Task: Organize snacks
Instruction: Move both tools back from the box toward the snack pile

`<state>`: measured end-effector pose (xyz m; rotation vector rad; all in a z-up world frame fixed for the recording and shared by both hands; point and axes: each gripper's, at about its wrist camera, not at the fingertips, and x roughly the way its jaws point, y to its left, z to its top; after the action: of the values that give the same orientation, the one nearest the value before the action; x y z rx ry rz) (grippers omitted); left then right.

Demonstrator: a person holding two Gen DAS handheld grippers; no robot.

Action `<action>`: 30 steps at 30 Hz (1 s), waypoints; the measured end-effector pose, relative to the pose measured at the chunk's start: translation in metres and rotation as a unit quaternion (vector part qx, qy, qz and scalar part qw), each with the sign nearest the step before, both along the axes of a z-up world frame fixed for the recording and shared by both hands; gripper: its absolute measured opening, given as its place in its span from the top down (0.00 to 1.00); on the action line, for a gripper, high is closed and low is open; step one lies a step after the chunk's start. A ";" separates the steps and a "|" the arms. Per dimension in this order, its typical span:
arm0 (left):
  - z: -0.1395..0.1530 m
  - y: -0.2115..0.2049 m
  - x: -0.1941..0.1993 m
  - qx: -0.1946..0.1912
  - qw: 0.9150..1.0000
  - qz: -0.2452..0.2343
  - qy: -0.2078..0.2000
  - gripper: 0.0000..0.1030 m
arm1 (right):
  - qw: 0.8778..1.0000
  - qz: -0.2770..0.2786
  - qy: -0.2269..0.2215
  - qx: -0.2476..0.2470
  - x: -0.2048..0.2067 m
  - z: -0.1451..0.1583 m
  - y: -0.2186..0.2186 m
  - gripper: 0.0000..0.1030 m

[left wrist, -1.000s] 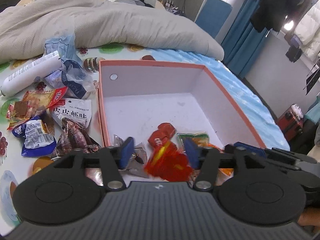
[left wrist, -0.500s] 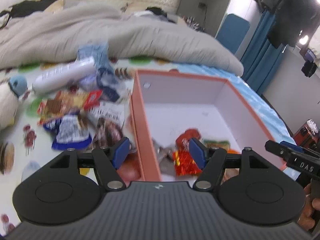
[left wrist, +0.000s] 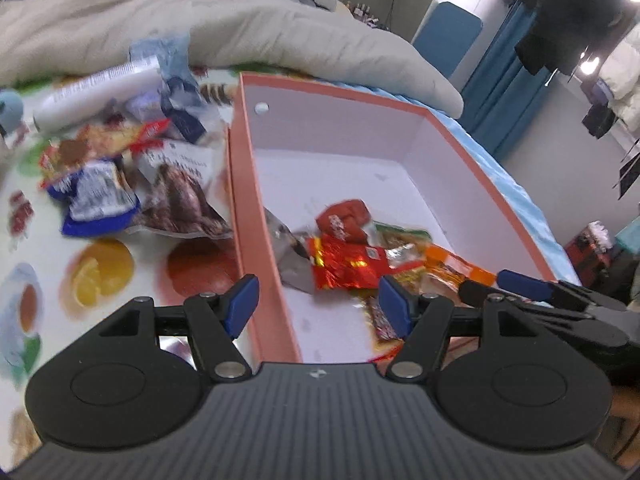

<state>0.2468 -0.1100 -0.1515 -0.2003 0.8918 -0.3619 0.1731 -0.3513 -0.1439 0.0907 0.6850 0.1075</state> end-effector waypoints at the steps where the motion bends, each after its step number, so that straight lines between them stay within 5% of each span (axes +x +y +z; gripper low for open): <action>1: -0.002 0.001 0.000 -0.010 1.000 0.001 0.005 0.31 | 1.000 0.001 0.000 -0.001 -0.001 0.000 -0.001 0.36; 21: -0.002 -0.007 -0.007 -0.021 1.000 -0.003 0.018 0.31 | 0.999 0.036 0.017 -0.005 -0.005 0.007 -0.011 0.37; 30: 0.023 0.016 -0.015 -0.014 1.000 -0.006 -0.009 0.31 | 0.999 0.008 -0.036 -0.005 -0.034 0.037 0.013 0.36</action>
<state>0.2314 -0.0943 -0.1285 -0.2177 0.8708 -0.3872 0.1392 -0.3386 -0.1071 0.0721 0.6140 0.1215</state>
